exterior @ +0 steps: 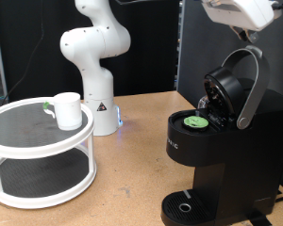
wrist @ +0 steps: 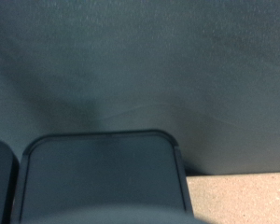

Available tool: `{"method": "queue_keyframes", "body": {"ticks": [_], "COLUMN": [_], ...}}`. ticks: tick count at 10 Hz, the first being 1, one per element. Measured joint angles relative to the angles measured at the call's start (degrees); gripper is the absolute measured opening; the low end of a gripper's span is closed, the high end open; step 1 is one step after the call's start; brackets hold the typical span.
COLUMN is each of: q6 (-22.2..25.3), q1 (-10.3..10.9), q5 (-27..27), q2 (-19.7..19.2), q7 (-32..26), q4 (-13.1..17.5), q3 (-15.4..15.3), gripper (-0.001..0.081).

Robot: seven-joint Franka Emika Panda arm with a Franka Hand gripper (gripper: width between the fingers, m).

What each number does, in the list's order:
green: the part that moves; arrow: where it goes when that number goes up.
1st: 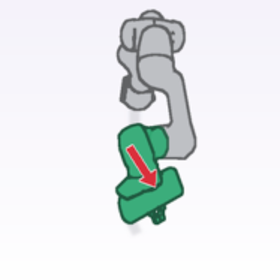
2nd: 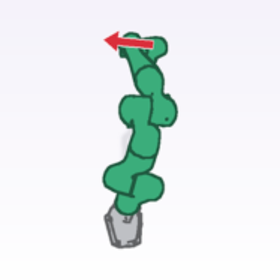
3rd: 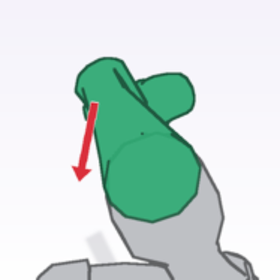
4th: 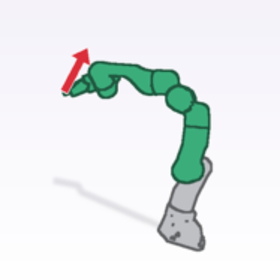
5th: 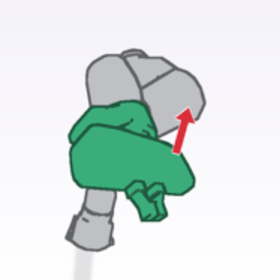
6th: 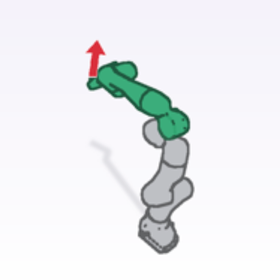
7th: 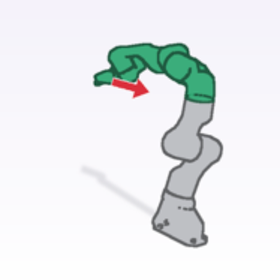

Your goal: Make a cup of coffee with the keurig machine

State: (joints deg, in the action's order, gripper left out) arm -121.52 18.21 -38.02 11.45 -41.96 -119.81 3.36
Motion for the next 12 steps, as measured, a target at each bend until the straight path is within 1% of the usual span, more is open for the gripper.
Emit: {"method": "queue_keyframes", "body": {"ticks": [1,2,3,7,10,12], "q6": [-0.07,-0.33,-0.95,-3.90,-3.63,-1.69], "q1": [0.02,0.02,0.03,0.05,-0.14,-0.83], "q5": [0.00,0.25,0.63,1.35,1.12,1.17], "q2": [-0.41,-1.10,-1.81,-4.26,-4.19,-3.38], "q7": [1.00,2.04,2.88,3.60,2.49,1.38], "q4": [0.55,1.03,1.21,1.33,1.31,1.29], "q3": [-0.59,-1.22,-1.93,-4.14,-3.81,-2.74], "gripper": [0.0075,0.0075,0.0016,0.0005,0.0002,0.0002]}}
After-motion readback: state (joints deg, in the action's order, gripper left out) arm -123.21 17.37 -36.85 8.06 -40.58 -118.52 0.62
